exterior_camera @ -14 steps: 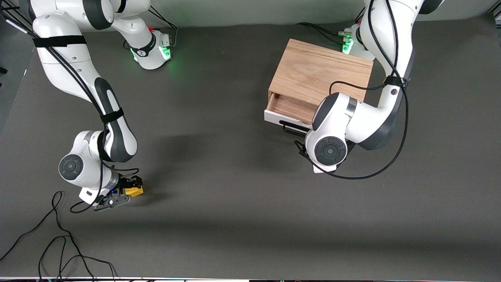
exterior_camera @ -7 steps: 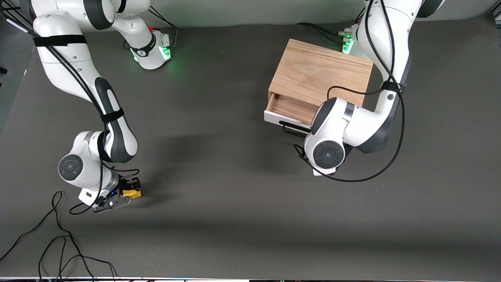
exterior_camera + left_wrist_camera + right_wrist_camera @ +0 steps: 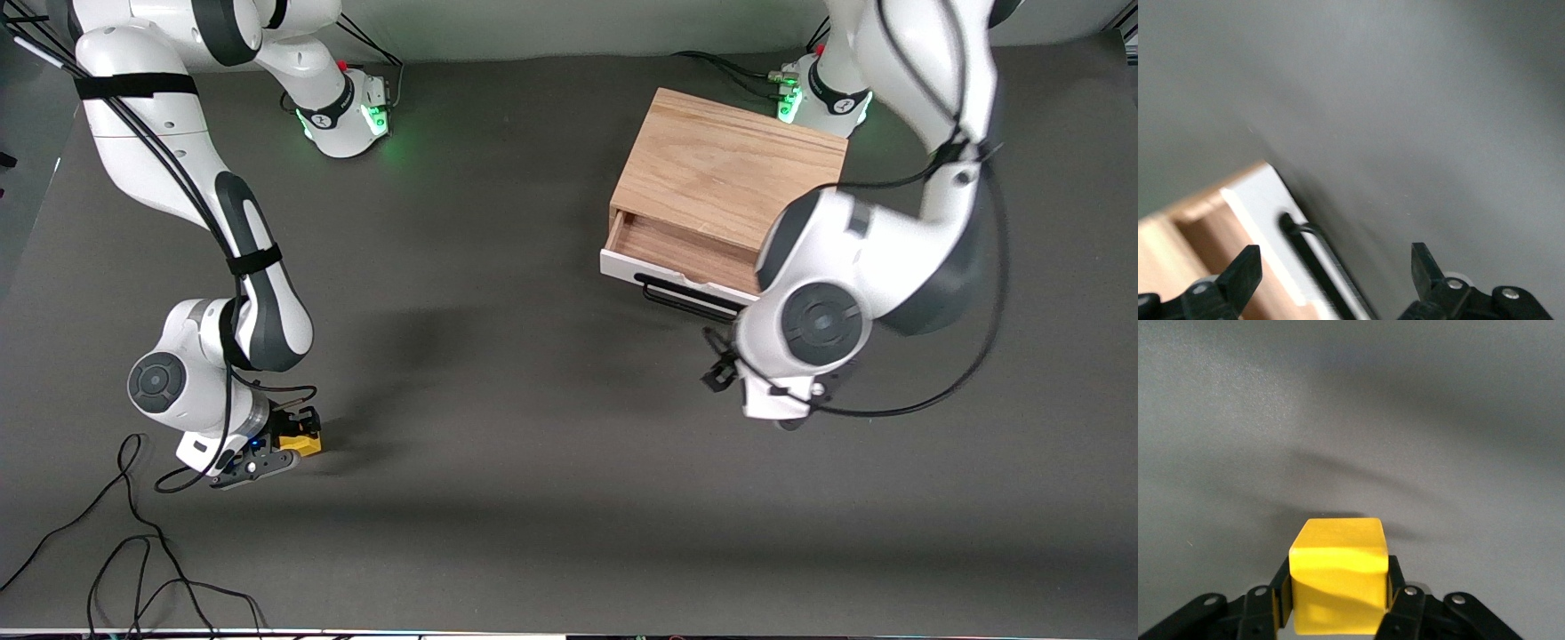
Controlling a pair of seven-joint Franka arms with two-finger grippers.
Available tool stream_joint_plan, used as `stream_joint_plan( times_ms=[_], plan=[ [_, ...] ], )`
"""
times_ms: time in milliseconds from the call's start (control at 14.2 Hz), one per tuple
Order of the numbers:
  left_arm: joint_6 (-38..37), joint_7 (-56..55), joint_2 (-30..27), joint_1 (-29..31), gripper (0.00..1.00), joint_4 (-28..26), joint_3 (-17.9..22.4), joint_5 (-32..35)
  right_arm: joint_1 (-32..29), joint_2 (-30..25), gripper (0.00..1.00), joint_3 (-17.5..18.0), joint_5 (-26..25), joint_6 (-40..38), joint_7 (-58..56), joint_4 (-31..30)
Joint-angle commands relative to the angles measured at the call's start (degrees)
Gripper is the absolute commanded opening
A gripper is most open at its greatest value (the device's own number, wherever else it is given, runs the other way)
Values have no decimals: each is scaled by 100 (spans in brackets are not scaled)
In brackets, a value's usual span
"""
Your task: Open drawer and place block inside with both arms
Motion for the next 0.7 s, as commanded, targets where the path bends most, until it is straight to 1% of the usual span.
stream_joint_plan(
  times_ms=[0,141,211,282,493,564,634],
  plan=[
    [-434,1434,-687,304,100,8,-15,151,232,-182,0,-29,143,-391,301,248],
    [-453,2174,-970,629,100,25,-85,80,609,-226,0,-37,134,-1022,1091,721],
    [-479,2499,-1102,639,100,25,-59,124,837,-226,0,-38,134,-1461,1591,1054],
    [-592,2815,-1295,639,100,8,-24,185,1048,-226,0,-38,134,-1961,2127,1475],
    [-831,3397,-1428,639,100,25,-15,449,1681,-218,0,-11,160,-3403,3788,2768],
    [-787,3607,-1454,639,100,43,-6,450,1927,-218,0,50,221,-3642,4272,3033],
    [-709,3757,-1429,648,100,173,-6,493,2155,-218,0,120,387,-3732,4764,3192]
  ],
)
